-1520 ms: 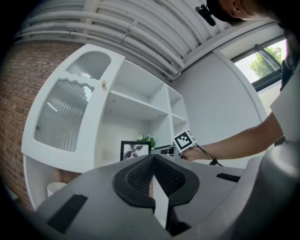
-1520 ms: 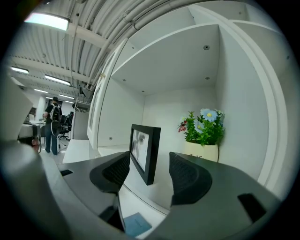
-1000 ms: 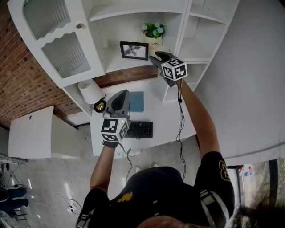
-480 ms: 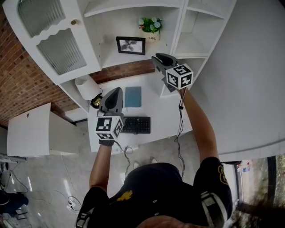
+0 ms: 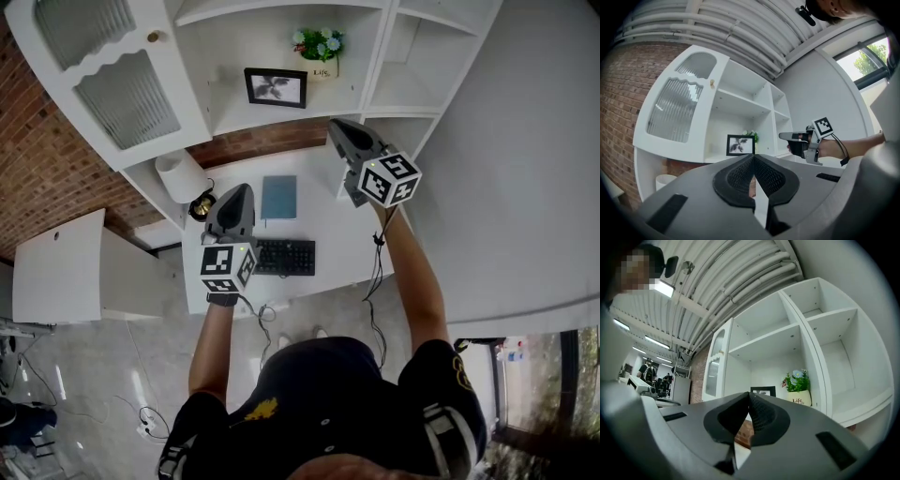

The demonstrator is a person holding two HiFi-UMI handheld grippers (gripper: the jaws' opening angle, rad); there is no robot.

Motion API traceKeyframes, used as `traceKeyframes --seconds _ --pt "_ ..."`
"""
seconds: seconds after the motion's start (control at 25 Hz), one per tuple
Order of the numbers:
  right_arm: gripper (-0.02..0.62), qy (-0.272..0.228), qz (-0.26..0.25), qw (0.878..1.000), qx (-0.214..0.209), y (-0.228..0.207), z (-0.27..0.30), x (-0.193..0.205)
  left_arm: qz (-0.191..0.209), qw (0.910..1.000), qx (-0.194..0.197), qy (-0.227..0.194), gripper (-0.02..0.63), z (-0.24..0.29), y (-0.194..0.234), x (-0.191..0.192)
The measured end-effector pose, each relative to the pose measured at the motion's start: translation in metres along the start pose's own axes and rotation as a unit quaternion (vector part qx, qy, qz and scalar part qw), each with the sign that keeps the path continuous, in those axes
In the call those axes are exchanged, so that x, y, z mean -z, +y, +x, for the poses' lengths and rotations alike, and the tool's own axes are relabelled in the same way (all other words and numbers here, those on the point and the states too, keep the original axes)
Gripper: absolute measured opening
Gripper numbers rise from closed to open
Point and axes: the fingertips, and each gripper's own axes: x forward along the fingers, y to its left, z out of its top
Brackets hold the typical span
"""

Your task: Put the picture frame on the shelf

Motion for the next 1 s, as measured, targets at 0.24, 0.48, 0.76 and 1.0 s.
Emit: traceKeyframes --seconds 0.24,0.48,0.76,1.0 --pt "0.006 0.011 -0.029 0.999 0.012 0.015 -0.021 0.003 0.009 0.9998 -0.017 -0.003 0.018 -0.001 0.009 -0.001" --pt "0.006 0.006 -0.027 0.999 0.024 0.008 -0.046 0.009 0.012 0.9994 -0.032 0.001 0.018 -0.002 0.018 0.004" --pt "0.006 0.007 -0.028 0.999 0.027 0.012 -0.082 0.019 0.036 0.9969 -0.07 -0.005 0.018 -0.019 0.034 0.013" --pt "0.006 0.009 -0.058 0.997 0.046 0.02 -0.107 0.017 0.037 0.9958 -0.084 -0.001 0.018 -0.036 0.034 0.017"
